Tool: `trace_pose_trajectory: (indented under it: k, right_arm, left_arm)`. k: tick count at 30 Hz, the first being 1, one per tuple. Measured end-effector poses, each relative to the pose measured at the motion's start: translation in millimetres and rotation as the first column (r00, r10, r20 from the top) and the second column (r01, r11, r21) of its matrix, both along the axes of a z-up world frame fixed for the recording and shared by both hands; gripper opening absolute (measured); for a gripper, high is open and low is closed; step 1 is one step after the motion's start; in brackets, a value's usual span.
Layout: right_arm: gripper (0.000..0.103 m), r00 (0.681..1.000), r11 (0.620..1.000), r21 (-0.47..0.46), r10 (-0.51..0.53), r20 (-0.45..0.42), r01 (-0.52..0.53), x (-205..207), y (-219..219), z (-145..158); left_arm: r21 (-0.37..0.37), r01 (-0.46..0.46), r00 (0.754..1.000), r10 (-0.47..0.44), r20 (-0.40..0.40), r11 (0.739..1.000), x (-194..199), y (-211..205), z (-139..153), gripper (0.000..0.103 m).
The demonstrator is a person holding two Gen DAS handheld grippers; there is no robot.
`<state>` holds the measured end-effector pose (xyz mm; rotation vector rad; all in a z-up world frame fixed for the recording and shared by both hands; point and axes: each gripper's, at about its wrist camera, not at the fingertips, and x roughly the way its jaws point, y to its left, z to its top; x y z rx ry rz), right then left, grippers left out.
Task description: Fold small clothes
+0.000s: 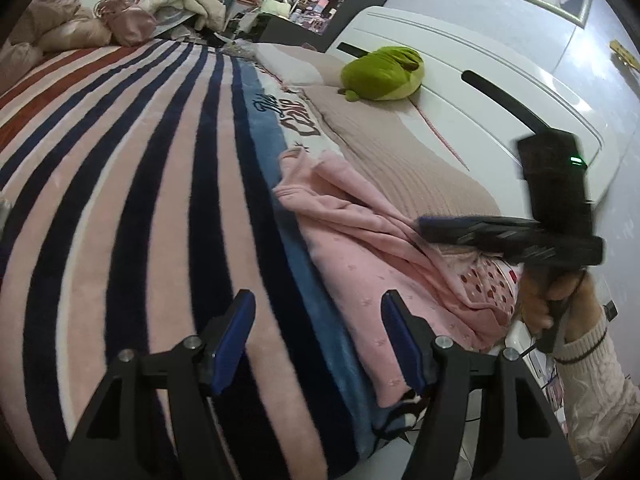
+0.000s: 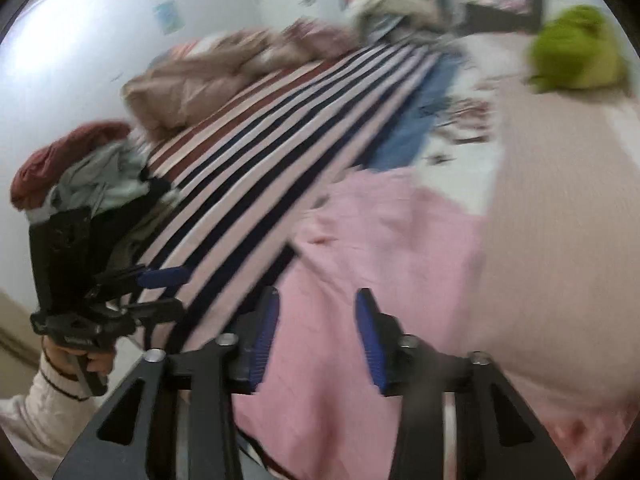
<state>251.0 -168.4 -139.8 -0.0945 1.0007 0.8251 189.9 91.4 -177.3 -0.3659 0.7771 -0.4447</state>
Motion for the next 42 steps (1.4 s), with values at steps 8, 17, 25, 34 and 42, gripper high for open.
trace_pose_trajectory:
  k: [8,17,25,34,42]
  right_arm:
    - [0.006,0.947,0.946,-0.048,-0.321,0.005,0.321,68.0,-21.2,-27.2]
    - [0.039,0.938,0.933,0.109,-0.334,-0.091,0.343,8.1,-120.2,-12.8]
    - [0.018,0.933,0.950,0.142,-0.232,-0.275,0.278,-56.1,-128.1,-74.1]
    - [0.044,0.946,0.964,0.233,-0.045,-0.321,0.125,-68.8,-93.7,-62.7]
    - [0.062,0.904,0.935,0.202,-0.199,-0.378,0.290,27.8,-100.6,-71.6]
  left_arm:
    - [-0.007,0.016,1.000,-0.016,-0.027,1.000,11.3,-7.6,-8.2,0.061]
    - [-0.114,0.175,0.977,-0.187,-0.101,0.978,24.1,-50.9,-29.8,0.072]
    - [-0.135,0.171,0.973,-0.189,-0.130,0.976,17.0,-74.3,-39.5,0.025]
    - [-0.073,0.119,0.977,-0.130,-0.171,0.990,-33.9,9.0,-28.2,0.038]
    - [-0.164,0.101,0.972,-0.133,-0.195,0.981,-31.3,8.8,-39.7,0.059]
